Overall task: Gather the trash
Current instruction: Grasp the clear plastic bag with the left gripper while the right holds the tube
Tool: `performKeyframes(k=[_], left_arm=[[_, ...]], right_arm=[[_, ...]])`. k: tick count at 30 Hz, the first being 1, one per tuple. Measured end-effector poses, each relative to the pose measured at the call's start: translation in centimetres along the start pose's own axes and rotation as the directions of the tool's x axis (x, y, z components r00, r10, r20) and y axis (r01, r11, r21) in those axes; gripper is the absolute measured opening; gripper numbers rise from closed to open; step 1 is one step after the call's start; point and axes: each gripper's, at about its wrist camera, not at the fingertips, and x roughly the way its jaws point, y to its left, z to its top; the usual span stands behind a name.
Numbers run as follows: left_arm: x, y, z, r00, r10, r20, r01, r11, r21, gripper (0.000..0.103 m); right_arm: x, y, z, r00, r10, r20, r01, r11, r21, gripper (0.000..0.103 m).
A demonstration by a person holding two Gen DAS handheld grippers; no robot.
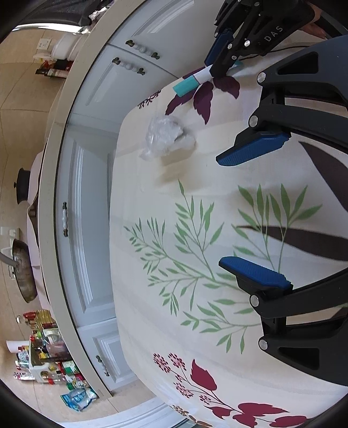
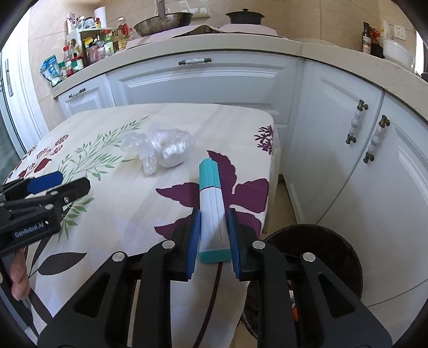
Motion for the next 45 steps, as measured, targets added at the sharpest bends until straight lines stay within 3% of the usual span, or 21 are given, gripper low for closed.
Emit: performKeyframes(k=[30,45], left_arm=[[3.2,-6.9,3.8,0.998,-0.062,0.006,0.061,0.992,0.110,0.068],[5.8,-7.5,5.3,0.997,-0.066,-0.031,0.069,0.993,0.093,0.065]], right_arm=[[0.4,-5.1,2.5,0.996,-0.063,0.065,0.057,0.994,0.096,0.020],[1.7,-6.3,3.0,0.996,-0.061,0.060,0.054,0.992,0.113,0.020]])
